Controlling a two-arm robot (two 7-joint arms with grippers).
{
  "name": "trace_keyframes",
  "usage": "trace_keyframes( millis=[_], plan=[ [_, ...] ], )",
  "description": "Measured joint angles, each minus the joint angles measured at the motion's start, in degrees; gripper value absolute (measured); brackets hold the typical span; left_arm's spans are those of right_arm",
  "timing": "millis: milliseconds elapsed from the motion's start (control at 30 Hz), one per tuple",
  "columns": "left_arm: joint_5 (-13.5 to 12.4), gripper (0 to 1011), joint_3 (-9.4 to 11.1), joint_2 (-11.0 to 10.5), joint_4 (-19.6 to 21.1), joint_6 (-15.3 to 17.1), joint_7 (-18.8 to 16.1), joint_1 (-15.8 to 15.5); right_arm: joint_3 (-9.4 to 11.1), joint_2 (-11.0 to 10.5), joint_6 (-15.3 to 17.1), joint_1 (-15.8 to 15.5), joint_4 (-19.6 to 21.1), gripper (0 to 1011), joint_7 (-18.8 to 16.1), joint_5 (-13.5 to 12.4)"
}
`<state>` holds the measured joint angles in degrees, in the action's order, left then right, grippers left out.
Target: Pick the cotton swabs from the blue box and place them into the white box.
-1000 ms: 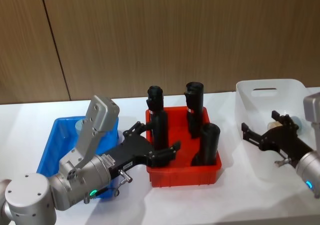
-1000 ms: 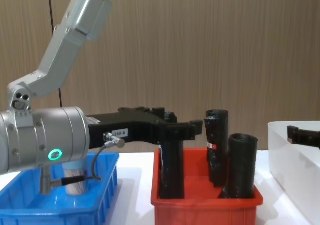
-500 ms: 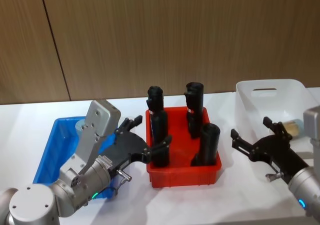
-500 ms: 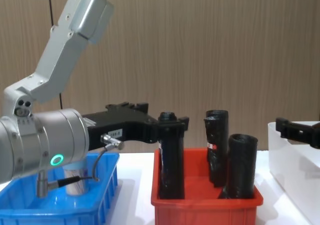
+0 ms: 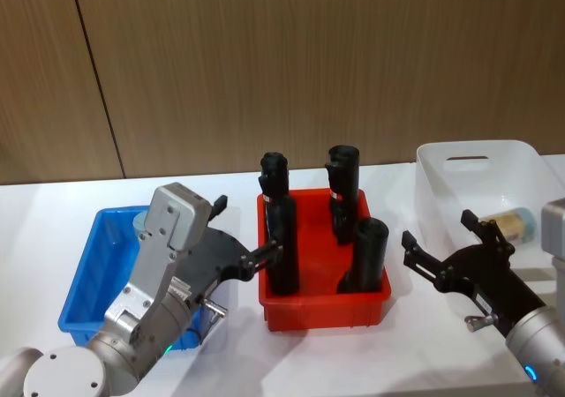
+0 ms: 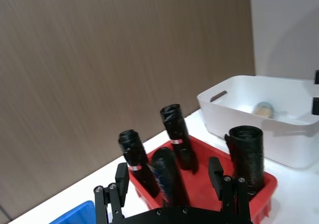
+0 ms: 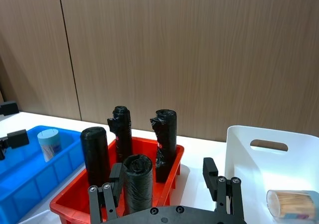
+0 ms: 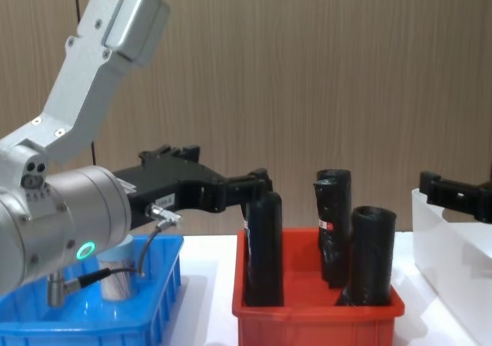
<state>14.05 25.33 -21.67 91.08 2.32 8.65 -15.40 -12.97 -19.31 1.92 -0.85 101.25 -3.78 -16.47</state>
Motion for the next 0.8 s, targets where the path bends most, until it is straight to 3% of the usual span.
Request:
trace_keyframes(
  millis=[367,800],
  plan=[
    [-2.3,1004,0.7,-0.2,2.0,-1.4,-7.2,1.7,0.0,0.0,0.0,0.0,0.0,1002,0.0,0.0],
    [-2.6,1004,0.7,-0.2,2.2,-1.6,-8.0,1.8,0.0,0.0,0.0,0.0,0.0,1002,0.0,0.0]
  ],
)
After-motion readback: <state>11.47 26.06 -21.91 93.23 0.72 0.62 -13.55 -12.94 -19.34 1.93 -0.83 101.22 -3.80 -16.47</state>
